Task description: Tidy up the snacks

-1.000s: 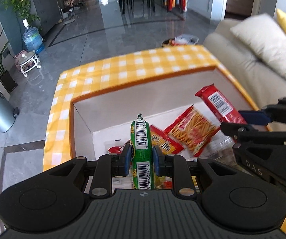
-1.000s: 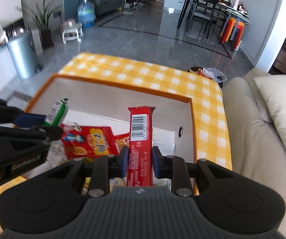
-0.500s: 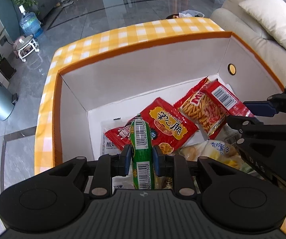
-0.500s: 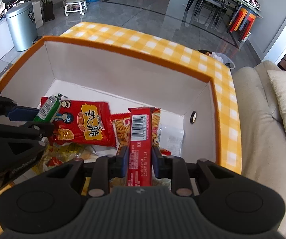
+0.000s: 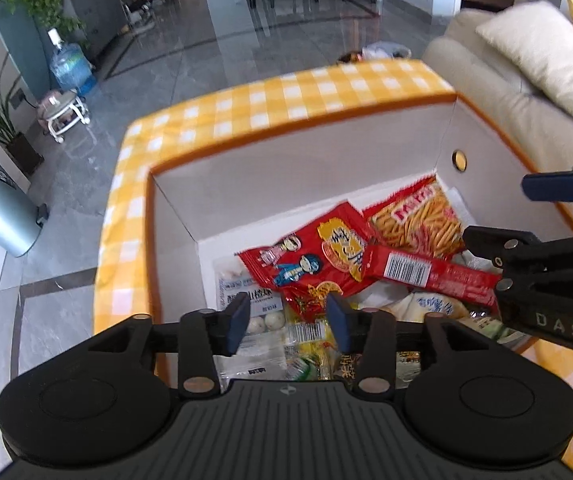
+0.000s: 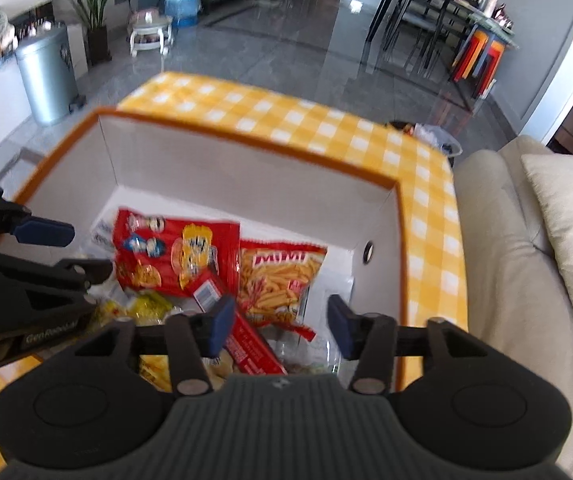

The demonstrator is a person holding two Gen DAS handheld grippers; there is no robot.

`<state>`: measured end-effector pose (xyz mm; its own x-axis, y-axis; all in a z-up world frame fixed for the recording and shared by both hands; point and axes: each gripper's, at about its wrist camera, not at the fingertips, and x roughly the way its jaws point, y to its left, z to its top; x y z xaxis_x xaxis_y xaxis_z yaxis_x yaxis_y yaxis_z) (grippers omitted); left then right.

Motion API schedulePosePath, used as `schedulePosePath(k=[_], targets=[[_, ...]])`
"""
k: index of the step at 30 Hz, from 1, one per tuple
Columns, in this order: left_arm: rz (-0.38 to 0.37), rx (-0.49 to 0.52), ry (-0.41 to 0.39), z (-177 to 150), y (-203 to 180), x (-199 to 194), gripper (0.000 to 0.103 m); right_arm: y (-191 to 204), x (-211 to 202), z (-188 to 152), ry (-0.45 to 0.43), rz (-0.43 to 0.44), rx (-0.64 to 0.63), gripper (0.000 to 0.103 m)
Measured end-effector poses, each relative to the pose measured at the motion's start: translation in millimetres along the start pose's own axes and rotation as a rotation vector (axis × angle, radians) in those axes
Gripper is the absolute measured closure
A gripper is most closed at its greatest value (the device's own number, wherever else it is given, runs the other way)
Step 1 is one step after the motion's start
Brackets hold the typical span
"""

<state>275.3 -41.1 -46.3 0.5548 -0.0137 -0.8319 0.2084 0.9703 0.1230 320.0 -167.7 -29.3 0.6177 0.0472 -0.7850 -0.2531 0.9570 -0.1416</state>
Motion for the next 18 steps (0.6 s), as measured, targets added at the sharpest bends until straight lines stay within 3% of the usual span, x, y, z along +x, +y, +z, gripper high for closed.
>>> schedulePosePath(k=[2,5,8,15,18], targets=[[-0.016,-0.050,-0.030,-0.3,6.9,-10.6,0.039,-1.4,-13.8,-0.2,-0.052,-0.010,0.017,0.039],[-0.054,-0.109,-0.089,-4.4,16.3,-30.9,0.037,-4.2,-33.7,-0.4,-0.113,-0.013,0.045,0.035],[-0.040,-0.134,-0.160,-9.1,20.7,-51.4,0.036,-7.2,-58.4,-1.7,-0.171,-0.012,0.100,0.032],[-0.005,-0.153,-0.330,-25.4,24.6,-104.8,0.020,-7.7,-115.8,-13.2,-0.298,-0.011,0.182,0.017],[0.048,-0.137,-0.405,-33.4,21.2,-128.3,0.015,-7.0,-143.4,-23.4,-0.349,0.004,0.212,0.009]])
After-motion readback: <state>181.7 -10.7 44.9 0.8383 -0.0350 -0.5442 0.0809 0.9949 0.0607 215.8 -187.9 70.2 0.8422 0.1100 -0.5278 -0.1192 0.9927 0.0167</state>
